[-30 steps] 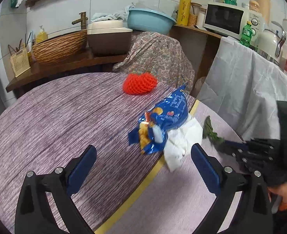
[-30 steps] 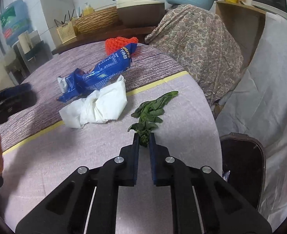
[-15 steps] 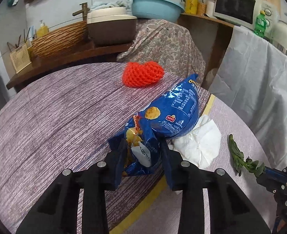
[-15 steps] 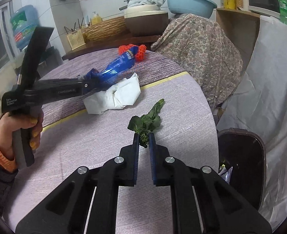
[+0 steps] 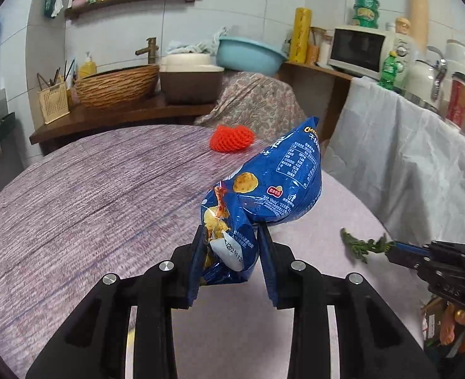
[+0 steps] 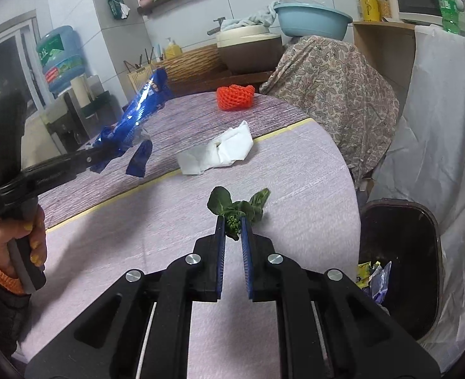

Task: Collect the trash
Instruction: 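Carry leaves and snack bag over the bin and open both tools to drop them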

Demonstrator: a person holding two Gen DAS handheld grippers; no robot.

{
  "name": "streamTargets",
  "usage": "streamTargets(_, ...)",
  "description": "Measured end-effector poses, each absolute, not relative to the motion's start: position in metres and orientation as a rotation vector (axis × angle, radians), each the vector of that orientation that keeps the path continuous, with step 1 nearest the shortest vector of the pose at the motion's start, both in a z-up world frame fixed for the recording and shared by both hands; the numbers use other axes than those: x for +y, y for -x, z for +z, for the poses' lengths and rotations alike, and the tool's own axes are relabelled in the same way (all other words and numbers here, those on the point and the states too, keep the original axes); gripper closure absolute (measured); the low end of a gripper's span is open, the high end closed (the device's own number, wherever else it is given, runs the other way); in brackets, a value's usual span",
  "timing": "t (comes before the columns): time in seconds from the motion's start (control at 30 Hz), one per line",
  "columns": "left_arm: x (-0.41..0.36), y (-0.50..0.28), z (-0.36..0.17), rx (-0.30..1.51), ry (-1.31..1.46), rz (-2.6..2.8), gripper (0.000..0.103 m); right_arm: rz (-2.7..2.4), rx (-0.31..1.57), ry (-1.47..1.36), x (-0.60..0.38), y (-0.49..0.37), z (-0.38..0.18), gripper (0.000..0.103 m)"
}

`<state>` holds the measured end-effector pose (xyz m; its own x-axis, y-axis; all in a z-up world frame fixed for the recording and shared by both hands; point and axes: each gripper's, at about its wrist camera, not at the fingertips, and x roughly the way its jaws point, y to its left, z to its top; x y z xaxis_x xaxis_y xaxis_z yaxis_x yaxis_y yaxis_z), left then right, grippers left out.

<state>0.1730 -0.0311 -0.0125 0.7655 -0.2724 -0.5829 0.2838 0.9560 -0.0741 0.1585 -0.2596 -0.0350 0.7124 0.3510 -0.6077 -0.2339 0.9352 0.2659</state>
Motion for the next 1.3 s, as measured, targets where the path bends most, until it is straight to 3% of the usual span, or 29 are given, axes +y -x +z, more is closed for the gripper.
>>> streamTargets(0.7, -0.168, -0.113, -0.020, 0.626, -0.094, -0.601, 0.070, 0.060, 0.625, -0.348, -0.398, -0.061, -0.039, 0.092)
streamTargets(1.3, -0.285, -0.146, -0.053, 0.813, -0.157, -0.731, 0.070, -0.130, 0.850, -0.489, -0.473, -0.124, -0.166, 0.091)
